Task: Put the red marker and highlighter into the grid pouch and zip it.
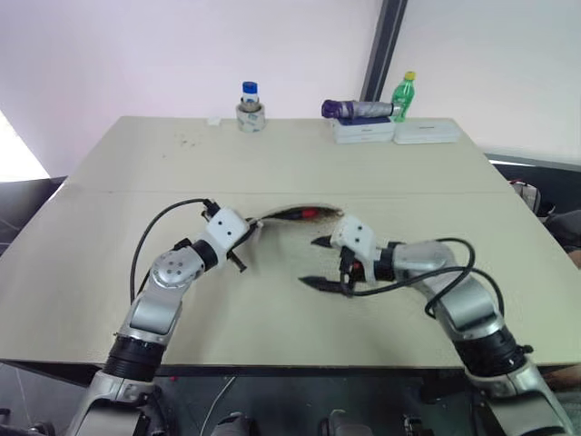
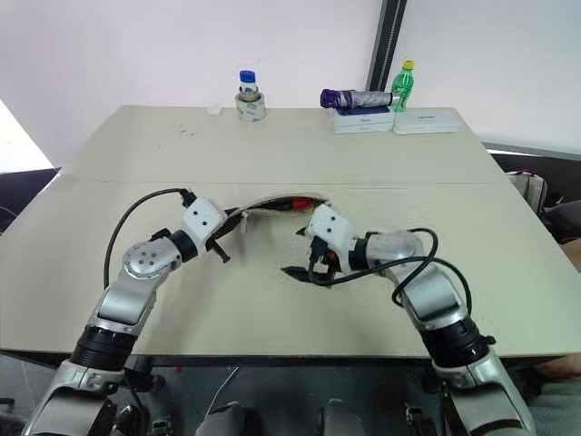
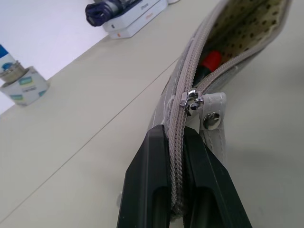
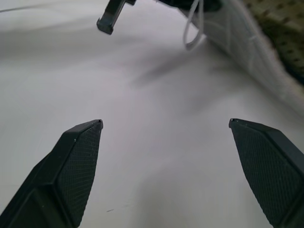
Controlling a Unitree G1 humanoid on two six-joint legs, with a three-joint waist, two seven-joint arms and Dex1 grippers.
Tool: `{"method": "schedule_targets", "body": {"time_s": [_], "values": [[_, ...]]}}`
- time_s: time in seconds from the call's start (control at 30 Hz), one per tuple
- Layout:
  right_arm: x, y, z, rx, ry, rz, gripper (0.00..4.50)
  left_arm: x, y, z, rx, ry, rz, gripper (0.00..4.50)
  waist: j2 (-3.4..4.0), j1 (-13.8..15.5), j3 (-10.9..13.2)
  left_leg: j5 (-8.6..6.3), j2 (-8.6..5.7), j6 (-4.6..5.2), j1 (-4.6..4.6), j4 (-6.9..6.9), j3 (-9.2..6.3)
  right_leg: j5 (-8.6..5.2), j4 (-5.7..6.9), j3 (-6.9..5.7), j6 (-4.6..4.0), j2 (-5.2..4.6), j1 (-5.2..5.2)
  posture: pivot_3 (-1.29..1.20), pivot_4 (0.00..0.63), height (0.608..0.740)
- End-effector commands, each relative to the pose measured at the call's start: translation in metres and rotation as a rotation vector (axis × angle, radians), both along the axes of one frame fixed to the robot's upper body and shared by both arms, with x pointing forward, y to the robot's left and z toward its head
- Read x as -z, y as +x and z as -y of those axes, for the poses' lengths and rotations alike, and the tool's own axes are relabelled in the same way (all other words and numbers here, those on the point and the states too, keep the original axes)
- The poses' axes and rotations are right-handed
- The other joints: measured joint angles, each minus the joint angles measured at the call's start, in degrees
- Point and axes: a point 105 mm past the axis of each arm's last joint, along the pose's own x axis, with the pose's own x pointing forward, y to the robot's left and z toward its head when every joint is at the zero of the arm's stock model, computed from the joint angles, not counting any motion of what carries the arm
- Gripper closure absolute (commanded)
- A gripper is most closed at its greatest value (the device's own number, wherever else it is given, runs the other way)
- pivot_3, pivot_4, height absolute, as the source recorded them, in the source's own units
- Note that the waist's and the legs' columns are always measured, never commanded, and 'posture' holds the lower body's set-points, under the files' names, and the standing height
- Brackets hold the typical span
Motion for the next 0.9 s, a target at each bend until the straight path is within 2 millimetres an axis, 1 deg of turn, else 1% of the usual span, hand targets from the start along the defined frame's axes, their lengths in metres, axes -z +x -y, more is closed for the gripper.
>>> {"method": "schedule_targets", "body": {"time_s": [0.03,0.13,0.2,0.23,0.37,0.43,0.5,0.63,0.9], "values": [[-0.002,0.007,-0.012,0.057,0.043,0.001,0.08,-0.022,-0.006,0.009,0.041,-0.005,0.070,4.50,0.00,0.0,0.0,0.00,0.00,0.00,0.00,0.00,-0.01,0.00,0.01,0.00,0.00,0.01,0.00,0.00,0.150,0.740],[-0.001,0.012,-0.024,0.108,0.125,-0.038,0.08,-0.021,-0.008,0.012,0.057,0.008,0.071,4.50,0.00,0.2,0.0,0.00,0.00,0.00,0.00,0.00,0.00,0.00,-0.01,0.00,0.00,0.00,0.00,0.00,0.150,0.740],[0.005,0.017,-0.029,0.158,0.161,-0.081,0.08,-0.020,-0.010,0.014,0.067,0.040,0.078,4.50,0.00,0.2,0.0,0.00,0.00,0.00,0.00,0.00,0.02,0.00,-0.01,0.00,0.00,0.00,0.00,0.00,0.150,0.740],[0.005,0.019,-0.031,0.171,0.191,-0.103,0.08,-0.019,-0.010,0.014,0.070,0.056,0.081,4.50,0.00,0.2,0.0,0.00,0.00,0.00,0.00,0.00,0.01,0.00,-0.01,0.00,0.00,0.00,0.00,0.00,0.150,0.740],[-0.003,0.022,-0.041,0.191,0.269,-0.125,0.08,-0.015,-0.013,0.016,0.086,0.072,0.076,4.50,0.00,0.3,0.0,0.00,-0.02,0.00,0.00,0.00,0.03,0.00,-0.01,0.00,0.00,-0.03,0.01,0.00,0.150,0.740],[-0.006,0.023,-0.046,0.194,0.296,-0.134,0.08,-0.012,-0.015,0.017,0.104,0.124,0.091,4.50,0.00,0.2,0.0,0.00,-0.02,0.00,0.00,0.00,0.02,0.00,-0.01,0.00,0.00,-0.03,0.00,0.00,0.150,0.740],[-0.007,0.024,-0.049,0.195,0.308,-0.140,0.08,-0.009,-0.017,0.018,0.126,0.198,0.119,4.50,0.00,0.1,0.0,0.00,-0.01,0.00,0.00,-0.01,0.01,0.00,-0.01,-0.01,0.00,-0.01,0.00,0.00,0.150,0.740],[-0.006,0.024,-0.052,0.203,0.340,-0.171,0.08,-0.010,-0.015,0.016,0.132,0.238,0.134,4.50,0.00,0.2,0.0,0.00,-0.01,0.00,0.00,-0.02,0.03,0.00,-0.02,0.00,0.00,-0.01,0.00,0.00,0.150,0.740],[-0.001,0.022,-0.061,0.214,0.392,-0.244,0.08,-0.010,-0.017,0.018,0.163,0.254,0.128,4.50,0.00,0.1,0.0,0.00,-0.01,0.00,0.00,-0.03,0.02,0.00,-0.02,-0.01,0.00,-0.01,0.00,0.00,0.150,0.740]]}}
